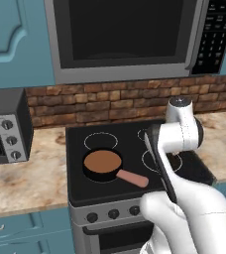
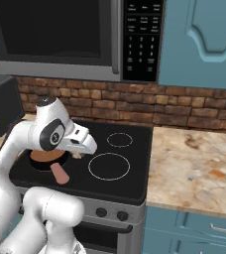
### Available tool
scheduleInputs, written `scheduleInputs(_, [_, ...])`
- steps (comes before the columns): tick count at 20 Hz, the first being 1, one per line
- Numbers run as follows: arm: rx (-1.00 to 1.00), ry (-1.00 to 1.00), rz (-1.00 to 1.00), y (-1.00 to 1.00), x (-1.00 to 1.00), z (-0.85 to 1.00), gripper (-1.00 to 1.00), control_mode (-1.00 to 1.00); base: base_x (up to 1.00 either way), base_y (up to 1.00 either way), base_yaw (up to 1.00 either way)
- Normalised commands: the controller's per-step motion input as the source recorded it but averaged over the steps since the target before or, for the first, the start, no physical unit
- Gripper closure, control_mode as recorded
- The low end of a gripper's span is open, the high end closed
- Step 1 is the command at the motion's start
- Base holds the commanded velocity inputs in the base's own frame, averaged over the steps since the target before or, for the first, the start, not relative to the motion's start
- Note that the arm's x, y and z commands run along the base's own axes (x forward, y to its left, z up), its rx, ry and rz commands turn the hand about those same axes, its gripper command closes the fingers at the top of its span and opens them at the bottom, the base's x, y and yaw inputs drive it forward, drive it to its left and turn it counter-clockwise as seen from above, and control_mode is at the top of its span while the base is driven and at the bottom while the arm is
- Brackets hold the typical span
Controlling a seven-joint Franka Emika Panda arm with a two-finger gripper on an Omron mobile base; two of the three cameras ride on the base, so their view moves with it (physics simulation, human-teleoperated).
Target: Pick up the sugar cube(s) and place them in the saucepan with hot chocolate.
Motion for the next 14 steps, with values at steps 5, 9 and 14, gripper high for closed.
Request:
scheduleInputs(5, [0.00,0.19,0.28,0.97,0.20,0.13,1.00,-1.00,0.00,0.00,0.00])
scheduleInputs(9, [0.02,0.05,0.27,0.86,0.23,0.01,1.00,-1.00,0.00,0.00,0.00])
scheduleInputs(14, [0.02,0.00,0.26,0.81,0.30,-0.01,1.00,-1.00,0.00,0.00,0.00])
